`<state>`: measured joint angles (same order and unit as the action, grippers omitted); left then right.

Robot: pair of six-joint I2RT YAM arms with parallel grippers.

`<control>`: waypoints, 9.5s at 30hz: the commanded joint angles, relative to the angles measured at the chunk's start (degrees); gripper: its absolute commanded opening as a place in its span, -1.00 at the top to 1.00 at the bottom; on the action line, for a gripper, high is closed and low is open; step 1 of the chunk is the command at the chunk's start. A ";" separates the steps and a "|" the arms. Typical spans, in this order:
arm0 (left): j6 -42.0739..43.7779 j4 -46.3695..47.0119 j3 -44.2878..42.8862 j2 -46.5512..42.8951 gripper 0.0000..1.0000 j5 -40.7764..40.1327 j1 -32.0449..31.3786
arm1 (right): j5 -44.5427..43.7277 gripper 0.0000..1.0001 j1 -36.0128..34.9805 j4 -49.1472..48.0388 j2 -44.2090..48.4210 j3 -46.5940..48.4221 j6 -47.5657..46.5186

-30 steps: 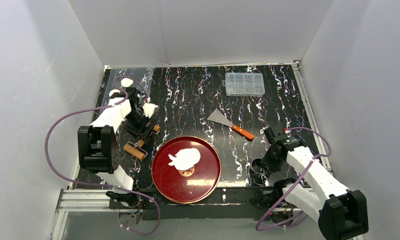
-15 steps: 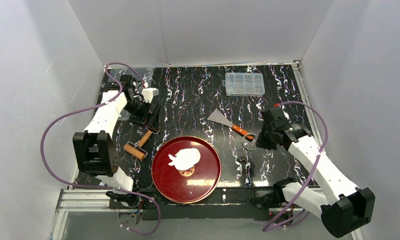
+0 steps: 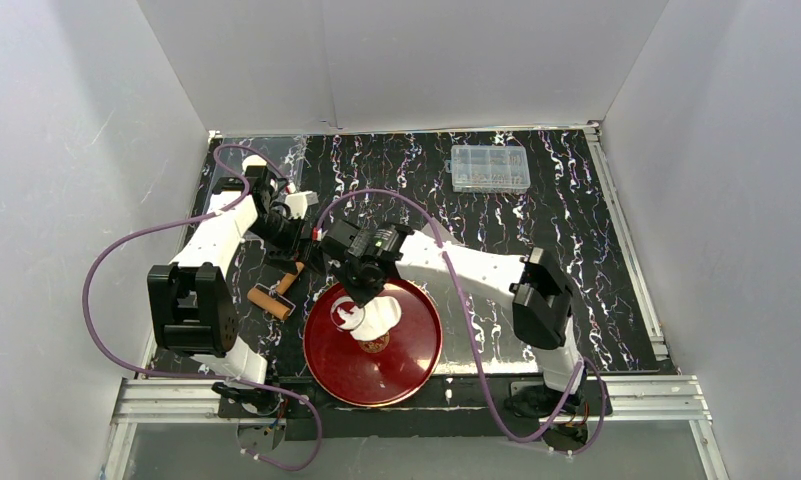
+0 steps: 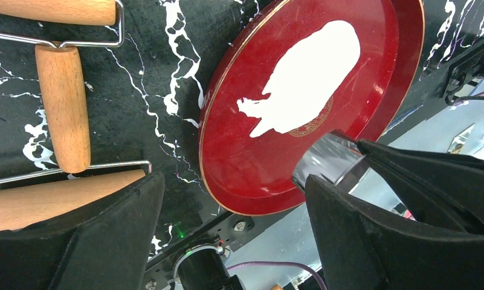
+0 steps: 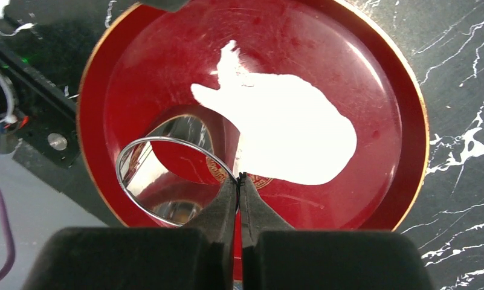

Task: Roll out the dumpling wrappers from the dough
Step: Press the dumpling wrapper on the work surface.

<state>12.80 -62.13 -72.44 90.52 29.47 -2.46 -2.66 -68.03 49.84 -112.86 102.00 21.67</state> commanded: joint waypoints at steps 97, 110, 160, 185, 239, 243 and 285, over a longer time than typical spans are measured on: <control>-44.42 30.05 32.11 -8.26 0.45 4.76 -16.24 | -4.37 0.97 1.21 -9.22 0.02 -15.48 7.49; -46.30 29.66 33.60 -4.76 1.00 1.59 -18.09 | -3.18 0.97 0.39 -15.29 3.02 -22.54 11.73; -43.87 23.97 32.55 -4.73 1.00 -9.78 -18.28 | -1.10 0.97 2.01 -18.58 5.56 -25.91 10.79; -42.07 26.73 34.03 -8.33 1.00 -12.14 -18.29 | -2.61 0.97 3.16 -19.22 7.10 -28.81 11.15; -40.45 30.47 33.89 -3.86 1.00 -15.73 -19.79 | -3.85 0.97 -1.71 -19.49 13.25 -38.24 17.10; -40.89 29.92 32.14 -2.56 1.00 -15.16 -23.50 | -3.55 0.97 -1.67 -20.72 15.13 -42.50 19.67; -39.17 26.00 32.43 -3.39 1.00 -9.16 -23.47 | 5.99 0.97 -0.65 -21.92 14.47 -40.54 15.31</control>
<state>-28.27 -35.42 -44.18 86.41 31.33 -25.93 -5.39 -67.31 24.86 -100.73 66.43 36.71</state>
